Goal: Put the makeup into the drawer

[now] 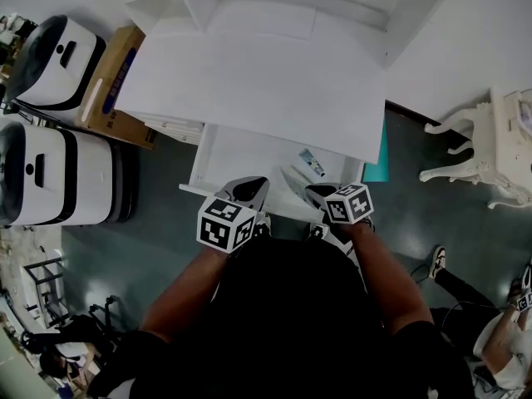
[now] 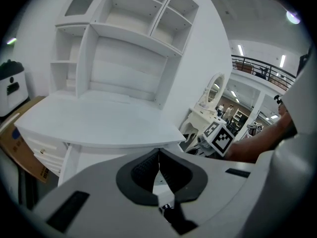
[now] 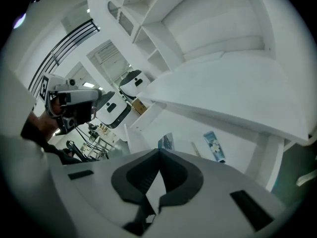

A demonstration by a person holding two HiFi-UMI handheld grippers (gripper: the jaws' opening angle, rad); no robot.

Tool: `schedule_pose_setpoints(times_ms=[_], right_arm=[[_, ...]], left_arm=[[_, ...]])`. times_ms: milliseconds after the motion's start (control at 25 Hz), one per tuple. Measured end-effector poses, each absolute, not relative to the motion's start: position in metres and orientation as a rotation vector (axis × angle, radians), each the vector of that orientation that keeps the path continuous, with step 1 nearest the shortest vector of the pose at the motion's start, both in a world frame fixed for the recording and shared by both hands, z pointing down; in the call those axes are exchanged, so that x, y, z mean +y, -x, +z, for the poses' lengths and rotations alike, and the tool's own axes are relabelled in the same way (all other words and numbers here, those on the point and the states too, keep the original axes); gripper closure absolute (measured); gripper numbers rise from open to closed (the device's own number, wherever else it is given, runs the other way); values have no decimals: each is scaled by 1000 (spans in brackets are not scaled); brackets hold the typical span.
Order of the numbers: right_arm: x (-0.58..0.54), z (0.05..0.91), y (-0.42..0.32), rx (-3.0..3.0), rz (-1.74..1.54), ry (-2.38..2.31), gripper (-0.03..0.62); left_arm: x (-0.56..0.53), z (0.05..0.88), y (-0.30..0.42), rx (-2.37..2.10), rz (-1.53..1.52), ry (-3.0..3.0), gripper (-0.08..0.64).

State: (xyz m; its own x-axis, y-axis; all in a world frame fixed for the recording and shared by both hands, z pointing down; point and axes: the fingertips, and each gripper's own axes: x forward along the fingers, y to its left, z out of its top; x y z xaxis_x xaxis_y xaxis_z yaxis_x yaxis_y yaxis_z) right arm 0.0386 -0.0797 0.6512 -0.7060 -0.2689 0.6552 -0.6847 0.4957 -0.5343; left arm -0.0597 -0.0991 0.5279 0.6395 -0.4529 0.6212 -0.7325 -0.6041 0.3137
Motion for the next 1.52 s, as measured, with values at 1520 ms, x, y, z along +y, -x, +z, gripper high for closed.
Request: schedule_pose_setpoints(times_ms=[1520], right_arm=[[-131, 723, -141, -1830, 1019, -1222, 551]], left_arm=[[-108, 537, 61, -877, 673, -2304, 549]])
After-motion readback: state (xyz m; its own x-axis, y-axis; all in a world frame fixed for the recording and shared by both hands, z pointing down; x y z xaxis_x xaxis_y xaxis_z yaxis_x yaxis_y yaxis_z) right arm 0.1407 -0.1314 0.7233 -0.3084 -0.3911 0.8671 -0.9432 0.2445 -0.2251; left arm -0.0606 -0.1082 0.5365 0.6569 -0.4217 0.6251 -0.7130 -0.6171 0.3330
